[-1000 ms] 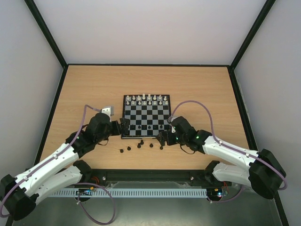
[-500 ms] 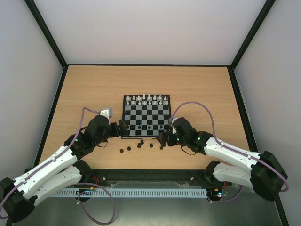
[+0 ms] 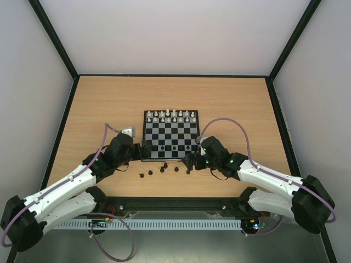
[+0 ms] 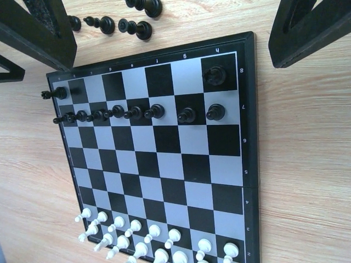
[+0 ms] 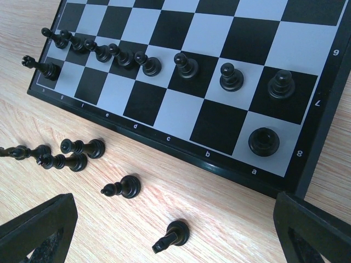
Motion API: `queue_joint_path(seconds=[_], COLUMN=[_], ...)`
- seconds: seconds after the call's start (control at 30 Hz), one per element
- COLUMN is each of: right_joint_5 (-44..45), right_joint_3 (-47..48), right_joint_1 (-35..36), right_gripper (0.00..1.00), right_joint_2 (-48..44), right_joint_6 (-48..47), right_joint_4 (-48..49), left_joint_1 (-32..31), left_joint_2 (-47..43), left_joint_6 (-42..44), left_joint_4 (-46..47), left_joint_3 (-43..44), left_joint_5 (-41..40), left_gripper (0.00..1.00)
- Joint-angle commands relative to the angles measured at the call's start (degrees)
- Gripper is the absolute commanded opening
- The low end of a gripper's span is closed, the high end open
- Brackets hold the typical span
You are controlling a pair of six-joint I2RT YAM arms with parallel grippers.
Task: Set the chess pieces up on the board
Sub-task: Pick up the chess piece at the center of the board.
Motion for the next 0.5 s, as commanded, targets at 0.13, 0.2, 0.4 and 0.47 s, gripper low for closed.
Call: queue_joint_path(seconds=[0.13,0.2,0.4,0.47], right_joint_5=[1.1,1.0,0.8,0.8], right_joint_3=[-1.1,-1.1,-1.8,-2.0], right_joint_1=[0.2,0.2,0.2,0.2], right_gripper=[0.99,0.99,0.99,0.99], right_joint_2=[-1.1,-0.7,-1.0,-1.4], right_joint_6=[0.3,0.3,0.6,0.6], right_joint_4=[0.2,0.1,0.3,0.3], left_joint_1=[-0.2,-0.3,-0.4,-0.4], left_joint_2=[4.7,4.8,3.7,3.9], left_joint_6=[2.2,2.0,0.9,0.6], left_joint_4=[2.4,2.5,4.1,4.3], left_joint_3=[3.2,3.0,1.7,1.7], left_joint_5=[0.4,0.4,0.3,0.4], left_gripper=[0.99,0.99,0.99,0.99])
